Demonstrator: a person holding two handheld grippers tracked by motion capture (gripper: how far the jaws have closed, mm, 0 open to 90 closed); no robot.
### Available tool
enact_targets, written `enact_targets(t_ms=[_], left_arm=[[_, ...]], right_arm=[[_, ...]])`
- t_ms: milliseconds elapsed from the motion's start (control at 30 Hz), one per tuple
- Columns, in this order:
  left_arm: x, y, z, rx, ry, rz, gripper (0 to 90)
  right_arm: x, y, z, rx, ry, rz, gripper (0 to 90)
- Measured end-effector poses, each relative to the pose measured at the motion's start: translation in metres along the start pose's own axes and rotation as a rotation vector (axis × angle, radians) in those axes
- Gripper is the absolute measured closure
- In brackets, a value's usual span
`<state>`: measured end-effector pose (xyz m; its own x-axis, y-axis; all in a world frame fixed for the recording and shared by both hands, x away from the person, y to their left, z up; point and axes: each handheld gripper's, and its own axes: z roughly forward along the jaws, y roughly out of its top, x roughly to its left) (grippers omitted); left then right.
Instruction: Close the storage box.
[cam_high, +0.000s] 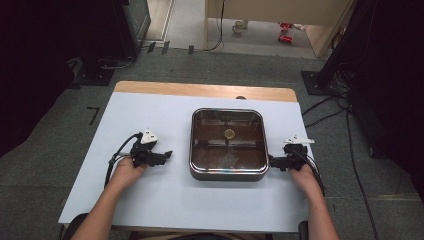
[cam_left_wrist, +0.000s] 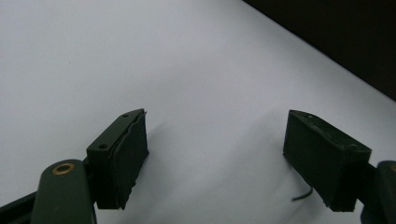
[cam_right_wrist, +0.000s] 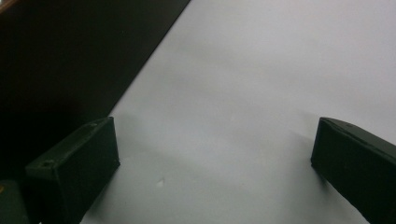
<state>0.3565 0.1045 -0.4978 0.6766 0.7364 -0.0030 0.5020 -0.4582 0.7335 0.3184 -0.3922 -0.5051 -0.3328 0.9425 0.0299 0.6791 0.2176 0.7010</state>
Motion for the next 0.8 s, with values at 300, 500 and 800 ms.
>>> enact_targets(t_ms=[300, 500, 800], left_arm=[[-0.0002, -0.0001, 0.0001, -0.001, 0.002, -0.001, 21.8], [-0.0004, -0.0001, 0.0000, -0.001, 0.003, -0.003, 21.8], [-0.0007, 0.0002, 0.0000, 0.000, 0.006, -0.007, 21.8]], right_arm=[[0.0000, 0.0000, 0.0000, 0.000, 0.000, 0.001, 0.2], [-0.0001, 0.0000, 0.0000, 0.000, 0.000, 0.000, 0.2], [0.0000, 0.0000, 0.0000, 0.000, 0.000, 0.000, 0.2]])
